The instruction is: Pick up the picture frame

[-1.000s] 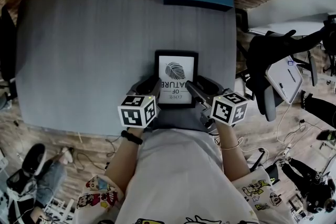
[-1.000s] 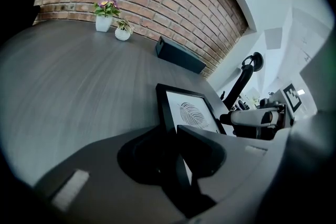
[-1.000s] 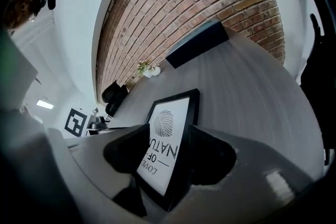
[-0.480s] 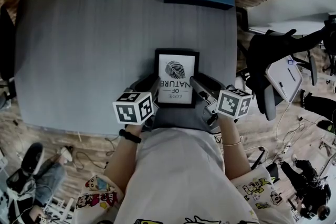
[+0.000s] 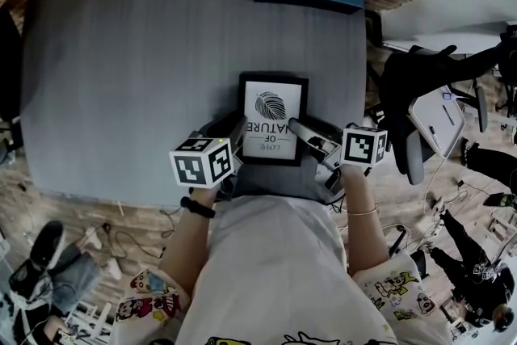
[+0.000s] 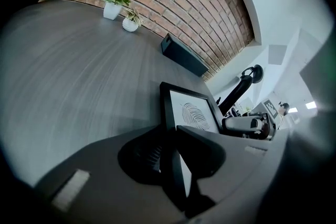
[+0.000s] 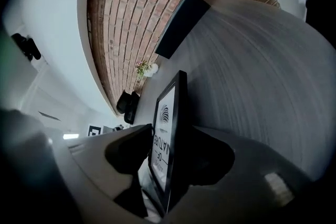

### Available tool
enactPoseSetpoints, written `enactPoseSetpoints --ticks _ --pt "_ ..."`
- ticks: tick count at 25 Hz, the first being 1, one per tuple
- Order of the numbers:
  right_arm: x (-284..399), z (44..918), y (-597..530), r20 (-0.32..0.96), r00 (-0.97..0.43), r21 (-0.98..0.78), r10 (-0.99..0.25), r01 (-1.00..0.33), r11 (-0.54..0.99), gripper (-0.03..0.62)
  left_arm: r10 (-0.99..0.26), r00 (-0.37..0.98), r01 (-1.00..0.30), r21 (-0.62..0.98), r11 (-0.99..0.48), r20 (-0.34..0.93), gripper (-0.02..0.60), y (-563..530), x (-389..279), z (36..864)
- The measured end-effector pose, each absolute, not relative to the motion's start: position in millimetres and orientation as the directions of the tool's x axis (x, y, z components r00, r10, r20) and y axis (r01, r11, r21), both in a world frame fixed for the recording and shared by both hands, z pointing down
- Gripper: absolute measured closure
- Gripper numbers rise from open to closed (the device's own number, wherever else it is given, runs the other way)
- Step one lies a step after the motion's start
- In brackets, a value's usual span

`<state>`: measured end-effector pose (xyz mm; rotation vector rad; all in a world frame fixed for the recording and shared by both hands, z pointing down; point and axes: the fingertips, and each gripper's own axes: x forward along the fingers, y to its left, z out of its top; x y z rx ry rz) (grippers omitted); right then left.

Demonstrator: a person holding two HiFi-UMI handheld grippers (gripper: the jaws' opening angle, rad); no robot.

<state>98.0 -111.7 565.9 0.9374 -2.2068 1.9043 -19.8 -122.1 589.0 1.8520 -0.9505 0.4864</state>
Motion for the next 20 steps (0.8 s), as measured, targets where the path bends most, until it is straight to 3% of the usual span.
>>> enactPoseSetpoints --ticks 10,20 --pt "72 545 -120 0.181 -0.929 -0.980 -0.324 -0.198 0.020 0.428 -0.387 0.649 -0.756 0.616 -0.223 0.655 0.494 -130 -23 584" --pt "44 543 -130 0.153 -0.936 -0.985 -0.318 -0.171 0.028 0.451 -0.375 0.665 -0.740 0.639 -0.211 0.646 0.494 -132 -22 582"
